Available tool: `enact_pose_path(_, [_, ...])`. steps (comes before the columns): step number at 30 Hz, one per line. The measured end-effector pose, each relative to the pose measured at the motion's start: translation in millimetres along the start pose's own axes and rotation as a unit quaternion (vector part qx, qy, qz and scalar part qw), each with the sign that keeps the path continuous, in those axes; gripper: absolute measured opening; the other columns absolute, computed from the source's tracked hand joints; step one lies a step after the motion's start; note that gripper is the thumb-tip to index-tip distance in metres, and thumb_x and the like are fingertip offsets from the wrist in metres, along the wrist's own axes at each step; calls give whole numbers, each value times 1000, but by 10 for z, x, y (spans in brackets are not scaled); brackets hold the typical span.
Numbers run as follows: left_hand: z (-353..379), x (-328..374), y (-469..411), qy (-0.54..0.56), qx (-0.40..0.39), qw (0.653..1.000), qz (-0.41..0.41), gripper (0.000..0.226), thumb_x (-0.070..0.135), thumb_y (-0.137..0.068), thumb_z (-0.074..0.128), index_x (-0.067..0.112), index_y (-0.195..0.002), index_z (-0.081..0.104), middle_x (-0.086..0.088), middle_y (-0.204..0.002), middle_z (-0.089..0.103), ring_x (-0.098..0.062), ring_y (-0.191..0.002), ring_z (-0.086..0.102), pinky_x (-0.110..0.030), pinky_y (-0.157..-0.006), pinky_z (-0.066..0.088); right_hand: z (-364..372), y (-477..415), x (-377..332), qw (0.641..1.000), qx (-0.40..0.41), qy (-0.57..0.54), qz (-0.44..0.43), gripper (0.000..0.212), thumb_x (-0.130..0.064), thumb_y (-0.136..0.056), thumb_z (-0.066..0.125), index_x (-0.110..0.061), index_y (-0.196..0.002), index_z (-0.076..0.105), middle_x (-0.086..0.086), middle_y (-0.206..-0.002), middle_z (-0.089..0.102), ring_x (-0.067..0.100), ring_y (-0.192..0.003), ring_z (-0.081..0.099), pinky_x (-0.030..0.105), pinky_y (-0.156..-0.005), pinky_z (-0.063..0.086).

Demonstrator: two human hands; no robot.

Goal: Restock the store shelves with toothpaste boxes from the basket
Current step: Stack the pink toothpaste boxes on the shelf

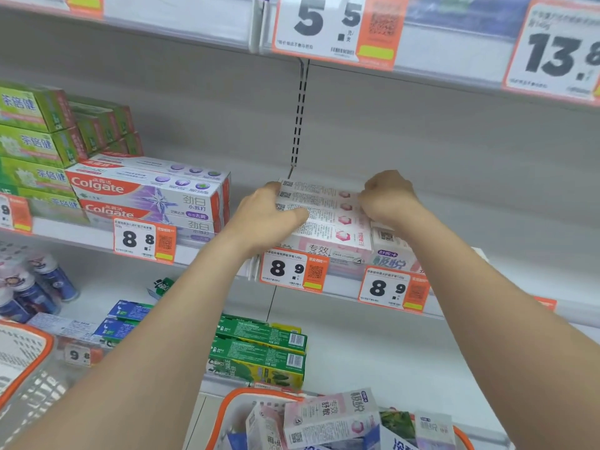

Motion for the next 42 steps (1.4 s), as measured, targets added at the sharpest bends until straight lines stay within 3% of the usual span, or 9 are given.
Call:
enact_pose_path(2, [2,-2,-4,5,2,1000,-1,34,30,-94,64,38,-123,49,26,-96,57,-16,-104,67,-35,-90,56,-5,21,138,1000,-12,1,2,17,1,-91,44,0,-82,59,17,-80,61,28,-73,44,25,-55,35])
enact_pose_path(7, [13,27,2,2,9,1000,-1,48,27,-95,62,24,-142,53,22,-97,54,-18,-105,64,-33,-90,53,-2,129,194,999,-10,-19,-42,42,-4,-96,48,-12,-132,68,13,-130,67,24,-73,67,20,-51,43])
enact_pose_path(12, [21,37,10,-28,-2,1000,6,50,30,-96,61,22,-145,52,12,-112,59,-17,-103,61,-31,-86,49,-37,213,69,995,5,47,-87,31,4,-91,42,11,-106,69,25,-105,70,45,-91,65,44,-69,57])
enact_pose_path(15, [31,77,22,-95,-3,995,40,52,42,-93,57,20,-140,54,8,-124,59,-23,-118,61,-30,-88,47,-45,305,57,992,-22,84,-94,23,6,-89,39,-1,-73,55,11,-74,56,38,-78,52,34,-55,41])
enact_pose_path(19, [167,428,144,-246,47,958,138,79,51,-85,49,14,-154,45,-11,-161,42,-30,-149,38,-47,-119,36,-241,509,222,992,-22,82,-94,45,-7,-94,42,-5,-134,62,15,-121,70,42,-129,52,47,-106,48])
enact_pose_path(23, [551,798,411,-243,-6,933,265,64,51,-86,53,22,-142,59,-1,-148,58,-25,-139,50,-44,-116,39,-205,845,444,967,-95,201,-123,54,-41,-79,54,-40,-133,50,-8,-104,71,27,-109,58,43,-97,38])
enact_pose_path(27, [754,792,547,-246,-48,926,283,53,48,-91,57,22,-136,64,-1,-142,63,-25,-132,57,-44,-110,46,-135,991,573,947,-65,258,-180,68,-59,-68,48,-42,-134,45,-5,-109,64,28,-108,60,43,-88,34])
enact_pose_path(36, [899,761,789,-248,-18,914,322,52,13,-93,64,16,-145,56,-6,-154,51,-27,-145,43,-41,-122,34,-185,1091,486,947,21,233,-218,75,-47,-78,62,-27,-148,43,6,-124,60,34,-117,57,45,-100,39])
enact_pose_path(42, [878,840,1203,-220,55,924,308,15,15,-88,65,23,-99,57,6,-98,51,-20,-93,48,-39,-80,44,-443,2024,230,922,155,162,-316,33,-20,-74,56,-16,-107,56,6,-107,51,32,-98,51,43,-79,43])
Point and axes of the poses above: each hand's wrist, its own y-axis away from the middle knuckle, its own z-axis out of the palm, x = y × z, the point moved 10 cm from there along -y, towards the middle knuckle
